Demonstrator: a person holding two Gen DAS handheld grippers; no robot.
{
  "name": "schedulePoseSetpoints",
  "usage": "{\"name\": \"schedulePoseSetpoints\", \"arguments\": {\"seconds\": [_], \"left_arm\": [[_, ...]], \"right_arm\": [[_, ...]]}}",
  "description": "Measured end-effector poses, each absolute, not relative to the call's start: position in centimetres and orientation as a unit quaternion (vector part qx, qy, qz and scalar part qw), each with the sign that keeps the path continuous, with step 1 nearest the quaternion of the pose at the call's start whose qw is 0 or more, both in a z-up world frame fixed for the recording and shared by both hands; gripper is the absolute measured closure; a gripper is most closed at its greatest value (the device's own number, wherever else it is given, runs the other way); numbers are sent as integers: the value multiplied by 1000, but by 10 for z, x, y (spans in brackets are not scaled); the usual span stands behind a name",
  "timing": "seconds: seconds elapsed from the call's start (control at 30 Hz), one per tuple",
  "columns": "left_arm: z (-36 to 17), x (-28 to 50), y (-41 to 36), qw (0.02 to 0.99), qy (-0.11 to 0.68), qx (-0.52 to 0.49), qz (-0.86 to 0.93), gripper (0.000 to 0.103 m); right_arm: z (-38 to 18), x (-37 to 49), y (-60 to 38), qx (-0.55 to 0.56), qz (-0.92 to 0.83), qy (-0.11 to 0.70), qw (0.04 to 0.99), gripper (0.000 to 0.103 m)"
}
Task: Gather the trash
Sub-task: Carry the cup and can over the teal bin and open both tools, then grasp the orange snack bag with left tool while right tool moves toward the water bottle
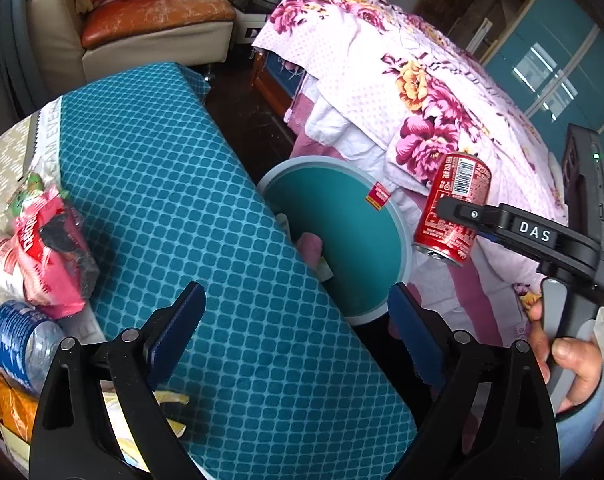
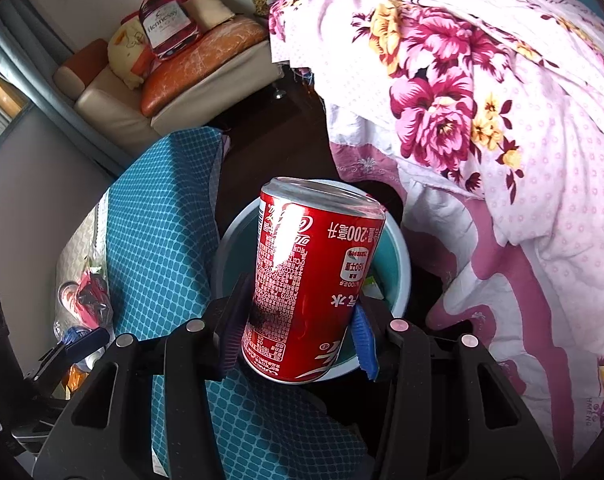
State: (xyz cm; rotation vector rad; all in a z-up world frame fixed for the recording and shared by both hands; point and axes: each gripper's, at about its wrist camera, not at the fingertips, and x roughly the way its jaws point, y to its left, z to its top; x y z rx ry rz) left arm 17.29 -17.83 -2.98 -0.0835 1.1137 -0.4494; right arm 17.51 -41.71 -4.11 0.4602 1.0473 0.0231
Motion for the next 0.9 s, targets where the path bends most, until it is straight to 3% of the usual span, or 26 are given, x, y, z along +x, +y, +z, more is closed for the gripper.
{"name": "schedulePoseSetpoints", "arguments": {"seconds": [0.13,0.27,0.43,0.9], "left_arm": [[-27,167,-166,825,524,-44,-208,9],[-22,160,-155,827,520,-52,-206,9],[-14,147,-138,833,512,-55,-200,9],[4,95,-36,857,492,-81,-133,8]], "right_arm": [[-39,176,-408,211,22,502,839,58],[-34,173,-398,209,26,503,838,41],[-26,166,-386,202,29,505,839,30],[-7,138,-317,159,77,529,830,26]]}}
